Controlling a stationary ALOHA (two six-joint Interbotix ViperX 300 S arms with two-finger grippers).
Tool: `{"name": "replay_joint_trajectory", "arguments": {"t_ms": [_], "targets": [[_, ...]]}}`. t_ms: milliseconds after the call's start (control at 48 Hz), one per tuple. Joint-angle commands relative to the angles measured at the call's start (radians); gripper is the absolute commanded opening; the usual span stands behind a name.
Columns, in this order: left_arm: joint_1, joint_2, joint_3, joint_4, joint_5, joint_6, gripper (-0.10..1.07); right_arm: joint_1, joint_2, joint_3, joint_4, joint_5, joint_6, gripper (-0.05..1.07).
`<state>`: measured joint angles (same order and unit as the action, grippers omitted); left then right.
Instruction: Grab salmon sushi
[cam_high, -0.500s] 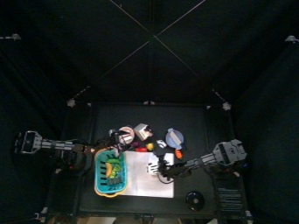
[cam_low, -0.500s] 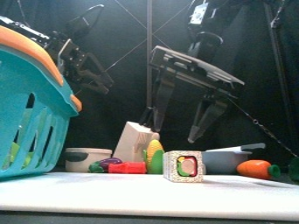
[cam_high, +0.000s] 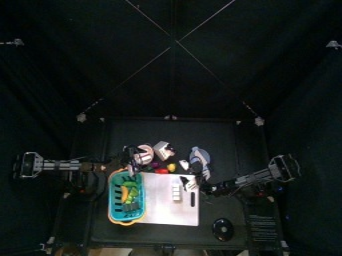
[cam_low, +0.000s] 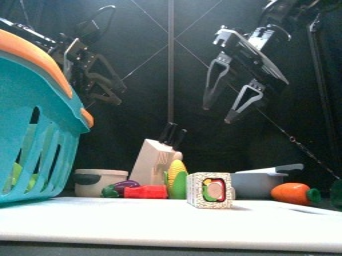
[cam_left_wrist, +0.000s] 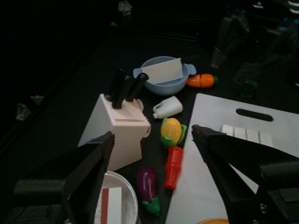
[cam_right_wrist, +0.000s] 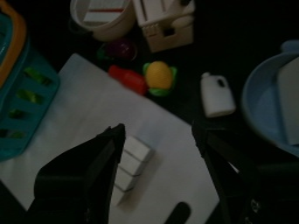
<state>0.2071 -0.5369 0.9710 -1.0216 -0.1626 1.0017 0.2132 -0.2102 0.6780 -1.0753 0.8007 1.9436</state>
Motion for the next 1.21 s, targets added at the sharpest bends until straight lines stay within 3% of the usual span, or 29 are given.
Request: {"name": "replay_joint_trajectory", "arguments": {"t_ms": [0,292,458,646,833,1188], "targets": [[0.061,0.005,-0.057,0.003,0.075,-0.002,1.03,-0.049,-0.084,0.040,-0.074,0.000,0.005,0.94],[0.236,0.064,-0.109,0.002,0.298,-0.003,1.03,-0.164,-0.160,0.103,-0.307,-0.006,0.005,0.94],[0.305,0.133,-0.160,0.018,0.425,-0.003,1.03,-0.221,-0.164,0.124,-0.337,-0.038,0.003,0.94],[0.377,0.202,-0.232,0.140,0.586,-0.005,1.03,-0.264,-0.172,0.127,-0.350,-0.075,0.003,0.94],[0.390,0.281,-0.262,0.247,0.707,-0.015,1.03,-0.270,-0.179,0.141,-0.362,-0.109,0.006,0.94],[0.400,0.339,-0.265,0.417,0.710,-0.063,1.03,-0.331,-0.175,0.166,-0.374,-0.138,0.008,0.94]]}}
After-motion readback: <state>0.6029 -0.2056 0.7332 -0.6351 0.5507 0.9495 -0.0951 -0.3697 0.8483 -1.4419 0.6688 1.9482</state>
